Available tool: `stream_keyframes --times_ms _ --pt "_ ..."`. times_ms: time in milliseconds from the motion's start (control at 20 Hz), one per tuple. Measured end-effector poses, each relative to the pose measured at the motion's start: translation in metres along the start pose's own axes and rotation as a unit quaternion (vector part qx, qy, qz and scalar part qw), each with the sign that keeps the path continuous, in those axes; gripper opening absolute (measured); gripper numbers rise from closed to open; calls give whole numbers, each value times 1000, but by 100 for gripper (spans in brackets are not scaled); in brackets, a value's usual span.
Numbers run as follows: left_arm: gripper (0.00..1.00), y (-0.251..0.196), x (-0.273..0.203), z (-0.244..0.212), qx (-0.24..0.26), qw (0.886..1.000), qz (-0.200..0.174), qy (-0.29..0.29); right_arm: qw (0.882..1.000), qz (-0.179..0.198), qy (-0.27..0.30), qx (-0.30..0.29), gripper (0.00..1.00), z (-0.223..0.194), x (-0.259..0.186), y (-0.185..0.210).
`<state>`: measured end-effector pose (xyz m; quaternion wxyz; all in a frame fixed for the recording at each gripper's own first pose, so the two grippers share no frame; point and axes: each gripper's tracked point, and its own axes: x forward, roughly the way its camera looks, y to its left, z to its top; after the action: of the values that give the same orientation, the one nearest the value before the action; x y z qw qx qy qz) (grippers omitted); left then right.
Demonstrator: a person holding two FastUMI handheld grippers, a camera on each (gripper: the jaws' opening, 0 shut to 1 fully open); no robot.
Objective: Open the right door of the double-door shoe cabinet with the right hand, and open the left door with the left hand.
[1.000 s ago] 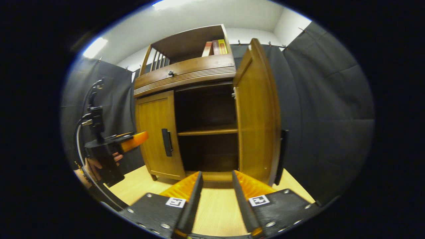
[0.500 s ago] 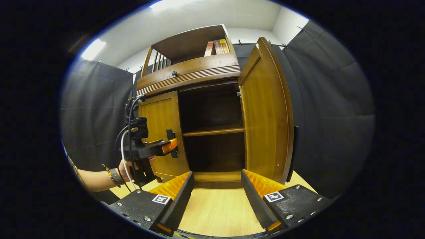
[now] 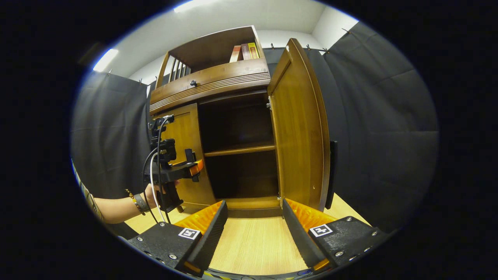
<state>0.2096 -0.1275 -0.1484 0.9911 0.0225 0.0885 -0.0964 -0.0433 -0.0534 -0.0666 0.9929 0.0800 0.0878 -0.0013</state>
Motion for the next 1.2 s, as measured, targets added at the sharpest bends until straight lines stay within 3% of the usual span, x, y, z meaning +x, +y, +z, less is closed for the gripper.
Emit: stream_keyframes --times_ms 50,100,150,300,450,650,700,750,800,850,1200 --pt "96 2 1 -1 -2 1000 0 0 1000 -1 1 0 87 0 0 0" --pt "95 2 4 -2 -5 1000 -1 0 1000 -1 1 0 98 -1 1 -1" --pt "92 3 3 -3 -6 1000 -2 1 1000 0 1 1 98 0 3 0" --pt "94 4 2 -4 -5 1000 -3 5 1000 5 3 2 98 1 5 3" --pt "72 -7 4 -6 -14 1000 -23 5 1000 8 2 -4 98 2 3 6" --pt "42 -12 4 -5 -19 1000 -21 6 1000 5 6 -13 98 -1 -4 8" --pt "35 -13 6 -7 -29 999 -24 11 1000 4 6 -15 87 -1 -7 8" --pt "31 -14 3 -8 -33 999 -28 18 1000 4 6 -16 87 -1 -9 9" --pt "31 -14 2 -10 -30 999 -31 24 1000 4 6 -16 87 -2 -11 10" --pt "31 -13 2 -10 -24 999 -31 27 1000 5 6 -16 98 -3 -12 11" --pt "31 -6 -45 -5 -23 999 -24 32 1000 20 7 -14 98 -6 -22 26"
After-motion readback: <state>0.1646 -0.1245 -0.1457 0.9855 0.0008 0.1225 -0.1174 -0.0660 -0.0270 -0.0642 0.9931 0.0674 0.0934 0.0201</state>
